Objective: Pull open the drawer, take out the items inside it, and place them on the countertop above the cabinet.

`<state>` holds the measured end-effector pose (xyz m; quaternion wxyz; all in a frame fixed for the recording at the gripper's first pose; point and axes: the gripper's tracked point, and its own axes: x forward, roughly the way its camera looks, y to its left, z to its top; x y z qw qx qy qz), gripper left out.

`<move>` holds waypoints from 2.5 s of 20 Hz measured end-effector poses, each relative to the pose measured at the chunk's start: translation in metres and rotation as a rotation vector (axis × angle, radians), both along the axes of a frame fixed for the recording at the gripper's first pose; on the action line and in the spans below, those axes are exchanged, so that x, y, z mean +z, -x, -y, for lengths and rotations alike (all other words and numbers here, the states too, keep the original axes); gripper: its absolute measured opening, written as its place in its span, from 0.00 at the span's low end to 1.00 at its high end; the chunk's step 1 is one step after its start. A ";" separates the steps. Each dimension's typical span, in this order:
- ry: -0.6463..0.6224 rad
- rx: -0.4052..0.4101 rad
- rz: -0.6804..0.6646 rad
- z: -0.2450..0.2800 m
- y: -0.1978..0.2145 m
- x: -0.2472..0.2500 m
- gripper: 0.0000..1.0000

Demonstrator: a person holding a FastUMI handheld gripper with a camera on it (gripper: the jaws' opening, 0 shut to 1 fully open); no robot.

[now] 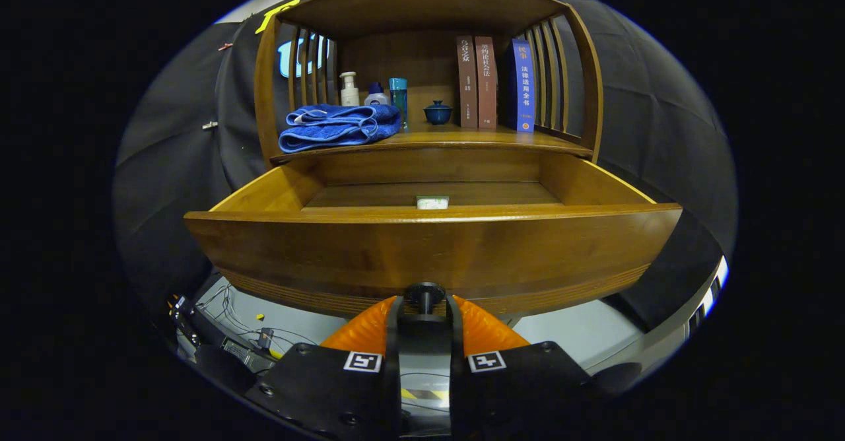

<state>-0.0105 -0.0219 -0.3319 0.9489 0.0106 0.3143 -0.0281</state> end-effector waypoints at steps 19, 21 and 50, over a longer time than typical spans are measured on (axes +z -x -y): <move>-0.013 -0.046 0.026 -0.001 0.039 0.043 0.98; -0.020 -0.031 0.074 -0.006 0.028 0.075 1.00; -0.083 -0.039 -0.778 0.013 -0.149 -0.069 0.92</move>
